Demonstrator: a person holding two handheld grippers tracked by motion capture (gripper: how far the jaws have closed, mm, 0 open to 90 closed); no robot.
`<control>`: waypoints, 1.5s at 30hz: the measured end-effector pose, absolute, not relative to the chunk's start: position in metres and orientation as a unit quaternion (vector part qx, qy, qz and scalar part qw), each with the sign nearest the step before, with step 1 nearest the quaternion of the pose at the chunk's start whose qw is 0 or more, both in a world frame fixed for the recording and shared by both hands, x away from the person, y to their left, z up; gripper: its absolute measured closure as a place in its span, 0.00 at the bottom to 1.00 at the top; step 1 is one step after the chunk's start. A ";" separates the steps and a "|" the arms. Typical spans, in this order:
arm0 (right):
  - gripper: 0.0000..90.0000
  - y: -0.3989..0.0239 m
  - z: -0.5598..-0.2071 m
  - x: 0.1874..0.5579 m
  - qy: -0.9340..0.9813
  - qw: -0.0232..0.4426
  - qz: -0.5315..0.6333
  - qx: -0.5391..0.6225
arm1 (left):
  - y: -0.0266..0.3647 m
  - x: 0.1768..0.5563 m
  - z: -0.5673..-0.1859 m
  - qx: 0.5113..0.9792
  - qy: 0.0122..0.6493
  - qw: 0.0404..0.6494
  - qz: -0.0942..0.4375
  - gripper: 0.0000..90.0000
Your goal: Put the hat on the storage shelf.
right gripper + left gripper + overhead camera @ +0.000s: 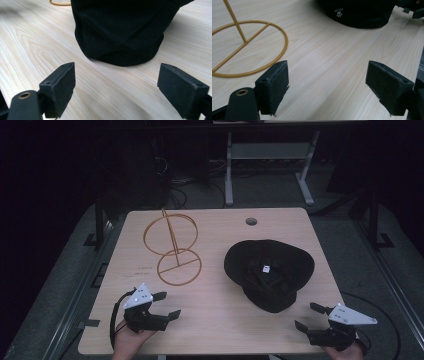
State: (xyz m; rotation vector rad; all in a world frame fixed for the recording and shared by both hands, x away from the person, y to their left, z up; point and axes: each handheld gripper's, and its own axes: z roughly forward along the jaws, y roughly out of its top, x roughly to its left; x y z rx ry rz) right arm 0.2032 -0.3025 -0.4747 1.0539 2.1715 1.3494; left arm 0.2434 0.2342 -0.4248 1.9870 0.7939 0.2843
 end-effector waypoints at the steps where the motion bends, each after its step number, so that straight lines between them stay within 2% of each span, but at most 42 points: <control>1: 0.16 -0.303 -0.475 0.203 0.771 0.185 0.479 0.376 | 0.234 0.243 -0.425 0.812 0.324 0.472 0.116 0.20; 19: 0.16 -0.304 -0.469 0.201 0.764 0.190 0.484 0.382 | 0.203 0.243 -0.411 0.831 0.274 0.474 0.099 0.20; 37: 0.16 -0.307 -0.462 0.192 0.764 0.196 0.483 0.380 | 0.128 0.269 -0.372 0.858 0.185 0.472 0.082 0.21; 45: 0.16 -0.304 -0.462 0.192 0.769 0.192 0.481 0.373 | 0.101 0.282 -0.363 0.868 0.165 0.461 0.076 0.21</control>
